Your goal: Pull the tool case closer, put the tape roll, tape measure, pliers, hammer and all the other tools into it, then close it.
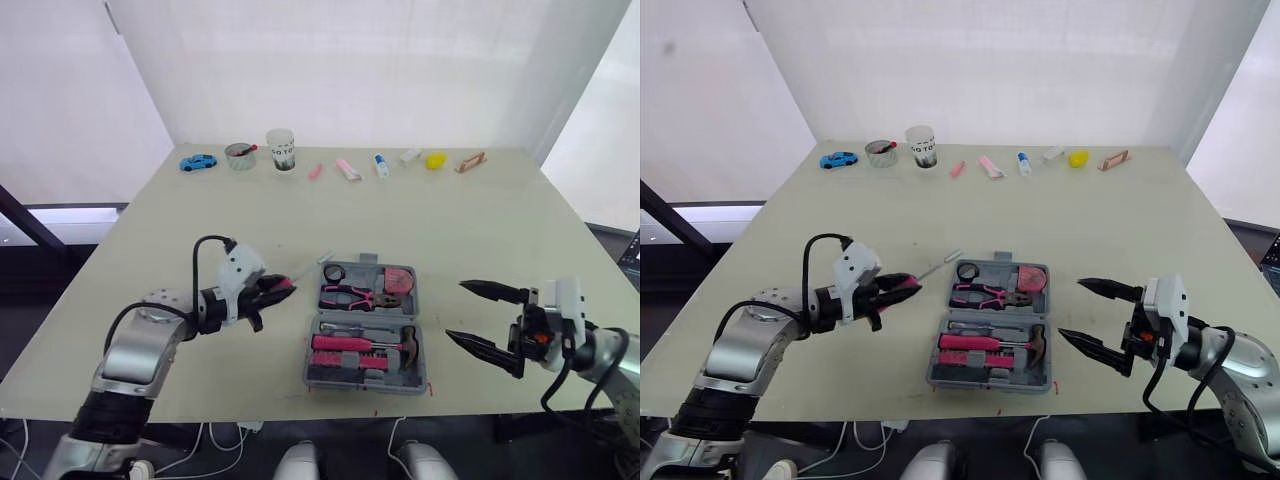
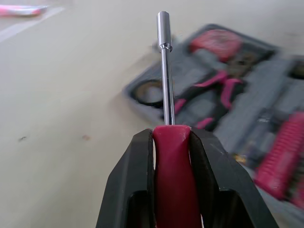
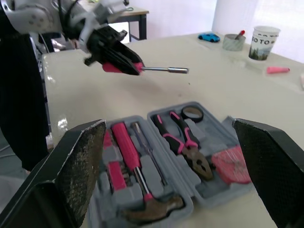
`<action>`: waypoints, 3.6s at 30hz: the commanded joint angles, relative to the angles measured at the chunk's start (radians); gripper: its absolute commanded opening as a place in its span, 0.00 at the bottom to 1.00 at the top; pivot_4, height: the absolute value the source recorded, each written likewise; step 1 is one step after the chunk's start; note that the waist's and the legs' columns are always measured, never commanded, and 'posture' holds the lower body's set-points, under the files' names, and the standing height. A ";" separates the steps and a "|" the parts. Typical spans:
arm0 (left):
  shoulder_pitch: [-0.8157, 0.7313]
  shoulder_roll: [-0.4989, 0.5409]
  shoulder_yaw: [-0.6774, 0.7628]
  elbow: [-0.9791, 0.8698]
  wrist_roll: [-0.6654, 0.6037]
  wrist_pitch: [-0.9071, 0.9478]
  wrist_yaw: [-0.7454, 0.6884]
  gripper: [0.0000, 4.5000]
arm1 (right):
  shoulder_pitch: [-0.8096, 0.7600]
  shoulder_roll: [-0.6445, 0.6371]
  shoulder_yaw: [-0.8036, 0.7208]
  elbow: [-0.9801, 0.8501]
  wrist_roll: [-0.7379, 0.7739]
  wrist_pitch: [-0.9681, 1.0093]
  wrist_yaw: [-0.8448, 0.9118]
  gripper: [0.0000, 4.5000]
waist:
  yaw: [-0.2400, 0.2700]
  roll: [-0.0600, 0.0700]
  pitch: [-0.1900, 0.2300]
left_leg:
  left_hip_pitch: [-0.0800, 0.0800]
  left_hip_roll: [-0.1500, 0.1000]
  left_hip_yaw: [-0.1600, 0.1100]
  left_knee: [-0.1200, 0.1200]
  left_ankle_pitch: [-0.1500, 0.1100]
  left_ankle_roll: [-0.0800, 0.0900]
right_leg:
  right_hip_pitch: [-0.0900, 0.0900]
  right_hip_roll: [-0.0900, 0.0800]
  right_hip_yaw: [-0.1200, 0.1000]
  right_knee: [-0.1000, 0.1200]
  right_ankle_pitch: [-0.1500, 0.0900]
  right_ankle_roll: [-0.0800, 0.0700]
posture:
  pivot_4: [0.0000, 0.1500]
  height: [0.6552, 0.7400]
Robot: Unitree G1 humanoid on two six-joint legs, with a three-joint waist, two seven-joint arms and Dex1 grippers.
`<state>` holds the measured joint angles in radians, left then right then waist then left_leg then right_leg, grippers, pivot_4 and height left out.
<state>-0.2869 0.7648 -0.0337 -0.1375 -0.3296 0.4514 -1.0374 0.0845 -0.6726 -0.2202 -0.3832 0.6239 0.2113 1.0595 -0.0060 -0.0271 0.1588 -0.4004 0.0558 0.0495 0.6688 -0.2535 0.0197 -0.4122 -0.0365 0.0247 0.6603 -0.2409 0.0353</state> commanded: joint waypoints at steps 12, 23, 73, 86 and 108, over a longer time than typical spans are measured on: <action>-0.006 0.071 -0.260 -0.185 0.097 0.011 -0.161 0.13 | 0.193 0.024 -0.100 -0.089 -0.018 -0.103 -0.034 1.00 | -0.002 0.001 0.001 | 0.000 0.000 -0.001 0.000 0.000 0.000 | 0.000 0.001 0.000 0.000 -0.002 0.004 | 1.00 1.00; -0.035 0.057 -0.463 -0.373 0.233 0.205 -0.091 0.13 | 0.321 -0.001 -0.142 -0.081 -0.024 -0.146 0.038 1.00 | 0.003 0.001 0.001 | 0.000 0.000 0.000 0.001 0.000 0.000 | 0.000 0.001 0.002 0.000 -0.003 0.004 | 1.00 1.00; -0.392 -0.150 -0.784 -0.233 0.326 0.529 -0.069 0.13 | 0.281 0.001 -0.102 -0.039 -0.059 -0.184 0.042 1.00 | 0.020 0.001 0.001 | 0.000 -0.001 -0.002 0.002 0.000 0.000 | 0.000 0.003 0.003 0.001 -0.003 0.004 | 1.00 1.00; -0.385 -0.134 -0.792 -0.231 0.345 0.475 -0.071 0.54 | 0.283 0.002 -0.101 -0.037 -0.057 -0.184 0.039 1.00 | 0.020 0.001 0.001 | 0.000 -0.002 -0.002 0.002 0.000 0.000 | 0.001 0.003 0.003 0.001 -0.003 0.004 | 1.00 1.00; -0.301 -0.072 -0.563 -0.320 0.202 0.350 -0.090 0.54 | 0.253 -0.007 -0.094 -0.016 -0.053 -0.175 0.043 1.00 | 0.018 0.001 0.001 | 0.000 -0.001 -0.002 0.002 0.000 0.000 | 0.001 0.003 0.003 0.001 -0.003 0.004 | 1.00 1.00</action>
<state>-0.6020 0.6940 -0.6490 -0.4215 -0.1023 0.8316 -1.1294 0.3423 -0.6705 -0.2950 -0.3874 0.5554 0.0400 1.1013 0.0119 -0.0257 0.1600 -0.3999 0.0546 0.0471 0.6705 -0.2533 0.0201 -0.4114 -0.0333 0.0280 0.6615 -0.2436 0.0392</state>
